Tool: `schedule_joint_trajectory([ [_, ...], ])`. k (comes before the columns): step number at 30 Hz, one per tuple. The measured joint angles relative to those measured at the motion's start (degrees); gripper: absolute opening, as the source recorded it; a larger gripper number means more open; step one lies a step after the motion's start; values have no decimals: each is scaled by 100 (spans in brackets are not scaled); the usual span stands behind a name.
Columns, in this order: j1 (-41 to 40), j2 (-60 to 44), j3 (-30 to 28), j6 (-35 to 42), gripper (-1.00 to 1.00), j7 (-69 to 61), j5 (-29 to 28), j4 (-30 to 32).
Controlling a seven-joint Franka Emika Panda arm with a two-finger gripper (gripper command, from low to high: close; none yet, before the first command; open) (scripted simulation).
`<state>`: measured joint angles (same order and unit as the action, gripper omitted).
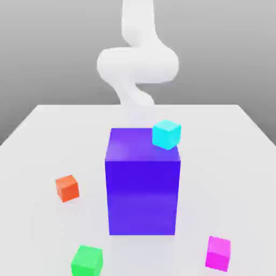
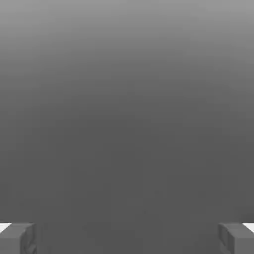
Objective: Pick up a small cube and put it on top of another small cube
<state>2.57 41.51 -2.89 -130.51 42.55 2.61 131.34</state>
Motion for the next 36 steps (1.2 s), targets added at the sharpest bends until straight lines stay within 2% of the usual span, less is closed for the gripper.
schedule_joint_trajectory([
  [3, 149, -653, -280, 207, 0, -575, 486, -89],
  [4, 398, -856, -523, 268, 0, -662, 506, -116],
  [8, 398, -856, -523, 268, 0, -661, 505, -116],
  [10, 671, -1430, -730, 433, 0, -1092, 922, -90],
  [11, 671, -1430, -730, 433, 0, -1092, 922, -90],
  [13, 906, -2010, -893, 603, 0, -1515, 1325, -82],
  [15, 906, -2010, -893, 603, 0, -1515, 1325, -82],
  [18, 1154, -2869, -1014, 840, 0, -2116, 1878, -65],
  [19, 1154, -2869, -1014, 840, 0, -2116, 1878, -65],
  [22, 1340, -3759, -999, 1060, 0, -2672, 2346, -88],
  [24, 1339, -3759, -999, 1060, 0, -2672, 2346, -88],
  [26, 1392, -4341, -934, 1143, 0, -3002, 2577, -88],
  [30, 1445, -4633, -882, 1159, 0, -3158, 2667, -88],
  [36, 1488, -6185, -655, 898, 0, -3914, 2831, -94],
])
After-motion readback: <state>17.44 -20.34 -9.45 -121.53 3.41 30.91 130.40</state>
